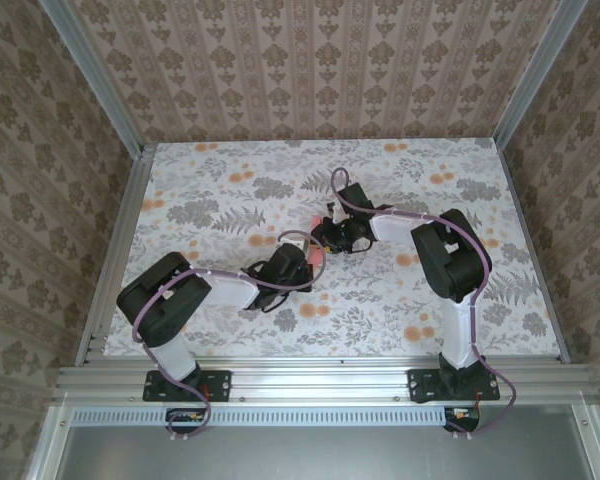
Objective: Fold a paper plane with a square sheet of paper (pick it up from the middle)
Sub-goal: Fold the wing for the fifth time at the center of the table.
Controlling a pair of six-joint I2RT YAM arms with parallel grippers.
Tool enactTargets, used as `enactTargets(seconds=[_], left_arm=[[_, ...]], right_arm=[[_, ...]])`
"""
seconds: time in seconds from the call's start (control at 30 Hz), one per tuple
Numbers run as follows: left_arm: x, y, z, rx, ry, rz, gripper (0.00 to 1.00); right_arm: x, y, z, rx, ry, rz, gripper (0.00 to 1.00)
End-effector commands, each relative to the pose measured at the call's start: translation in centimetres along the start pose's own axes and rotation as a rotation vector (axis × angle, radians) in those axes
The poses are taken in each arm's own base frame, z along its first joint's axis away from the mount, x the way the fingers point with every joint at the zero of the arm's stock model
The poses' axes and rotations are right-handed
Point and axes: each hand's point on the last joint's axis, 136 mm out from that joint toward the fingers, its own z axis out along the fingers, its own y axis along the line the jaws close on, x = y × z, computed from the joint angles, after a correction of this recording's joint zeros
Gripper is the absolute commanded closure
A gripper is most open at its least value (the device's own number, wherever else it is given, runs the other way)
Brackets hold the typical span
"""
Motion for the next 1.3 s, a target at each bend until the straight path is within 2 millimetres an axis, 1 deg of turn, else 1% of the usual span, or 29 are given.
enactTargets(seconds=[0.0, 0.17, 0.33, 0.43, 0.5, 0.57, 0.63, 0.7, 0.77, 0.87, 0.97, 1.1, 1.2, 1.27], left_arm=[[2.4, 1.8, 0.5, -0.094, 0.092, 0.060, 0.98], [2.4, 1.9, 0.5, -0.102, 0.097, 0.060, 0.98], [2.4, 1.9, 0.4, -0.103, 0.097, 0.059, 0.99], [2.4, 1.9, 0.4, -0.099, 0.095, 0.061, 0.99], [2.3, 1.7, 0.3, -0.092, 0.092, 0.063, 0.98], [2.2, 1.6, 0.0, -0.085, 0.088, 0.067, 0.96], [2.1, 1.4, -0.4, -0.073, 0.083, 0.070, 0.91], [1.9, 1.2, -1.0, -0.059, 0.072, 0.067, 0.80], [1.7, 1.1, -1.7, -0.029, 0.058, 0.049, 0.68], [1.2, 0.7, -2.5, 0.067, 0.039, -0.015, 0.57], [0.6, 0.6, -3.0, 0.166, 0.024, -0.102, 0.52], [-0.3, 1.0, -3.3, 0.259, 0.010, -0.199, 0.51], [-0.9, 2.0, -3.6, 0.288, -0.010, -0.253, 0.51], [-1.7, 3.2, -3.9, 0.286, -0.034, -0.286, 0.52]], right_arm=[[-0.1, 1.9, -0.9, -0.036, -0.031, -0.075, 0.72], [0.7, 2.3, -1.3, -0.060, -0.047, -0.072, 0.70], [1.5, 2.0, -1.4, -0.029, -0.067, -0.071, 0.72], [1.5, 1.7, -1.1, -0.018, -0.063, -0.069, 0.79], [1.3, 1.5, -1.0, -0.002, -0.069, -0.072, 0.86], [1.0, 1.5, -0.9, 0.008, -0.072, -0.091, 0.91], [0.7, 1.5, -0.9, 0.008, -0.071, -0.103, 0.94], [0.6, 1.6, -0.8, -0.002, -0.059, -0.108, 0.95], [0.9, 2.1, -0.7, -0.029, -0.036, -0.115, 0.95], [1.4, 2.5, -0.7, -0.058, -0.007, -0.111, 0.95], [1.8, 3.1, -0.7, -0.099, 0.022, -0.101, 0.95], [2.3, 3.4, -0.5, -0.152, 0.070, -0.094, 0.95], [2.7, 3.5, -0.3, -0.177, 0.118, -0.111, 0.96], [3.0, 3.4, 0.0, -0.180, 0.147, -0.124, 0.96]])
